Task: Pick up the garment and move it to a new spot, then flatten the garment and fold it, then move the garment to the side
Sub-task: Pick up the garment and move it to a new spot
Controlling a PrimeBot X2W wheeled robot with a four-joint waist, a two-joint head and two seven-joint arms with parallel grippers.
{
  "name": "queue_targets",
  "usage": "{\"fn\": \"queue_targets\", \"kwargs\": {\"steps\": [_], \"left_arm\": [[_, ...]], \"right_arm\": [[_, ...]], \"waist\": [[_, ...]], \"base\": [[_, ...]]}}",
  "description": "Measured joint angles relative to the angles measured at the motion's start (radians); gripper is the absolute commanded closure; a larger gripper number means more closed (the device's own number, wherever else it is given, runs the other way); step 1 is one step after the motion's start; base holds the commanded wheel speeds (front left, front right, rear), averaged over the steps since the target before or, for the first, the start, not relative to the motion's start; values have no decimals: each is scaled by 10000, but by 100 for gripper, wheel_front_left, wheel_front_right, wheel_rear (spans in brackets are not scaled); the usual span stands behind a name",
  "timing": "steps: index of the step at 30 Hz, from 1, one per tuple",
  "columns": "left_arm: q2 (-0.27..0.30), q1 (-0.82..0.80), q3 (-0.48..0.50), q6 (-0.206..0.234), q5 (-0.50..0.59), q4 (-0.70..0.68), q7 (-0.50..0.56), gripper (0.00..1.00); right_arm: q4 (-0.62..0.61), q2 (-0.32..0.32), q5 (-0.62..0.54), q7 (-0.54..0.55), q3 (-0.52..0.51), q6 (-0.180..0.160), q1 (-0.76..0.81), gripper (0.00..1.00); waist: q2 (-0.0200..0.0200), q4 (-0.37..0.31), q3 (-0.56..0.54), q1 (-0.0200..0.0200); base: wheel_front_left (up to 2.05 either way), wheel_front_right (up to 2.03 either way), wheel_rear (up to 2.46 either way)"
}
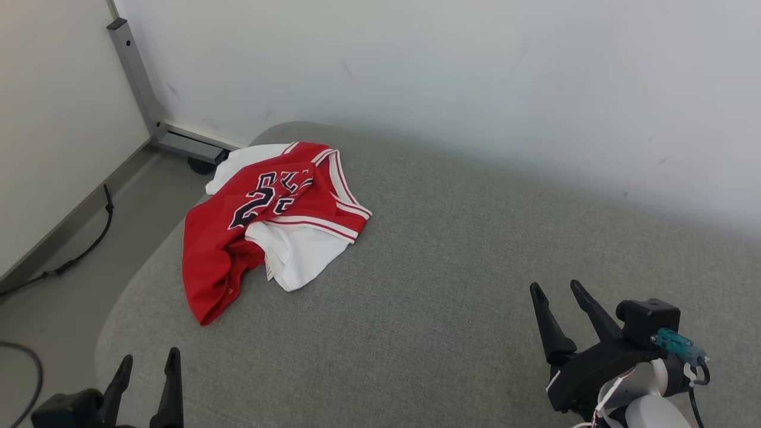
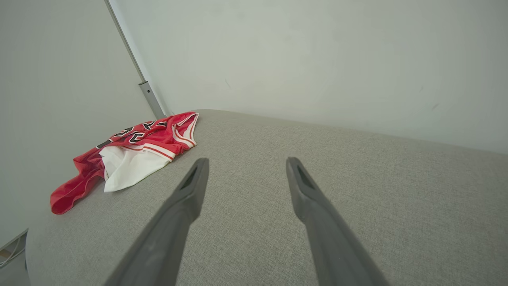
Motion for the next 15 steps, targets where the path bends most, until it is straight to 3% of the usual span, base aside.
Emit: {"fn": "queue_targets", "kwargs": {"steps": [15], "left_arm": [[-171,-323,-412,-29,12,96,401,0]], "right_arm": [[-151,-82,-2,-6,-161,-82,419,0]], "waist": [[0,128,215,0]], "base": [[0,0,0]]}}
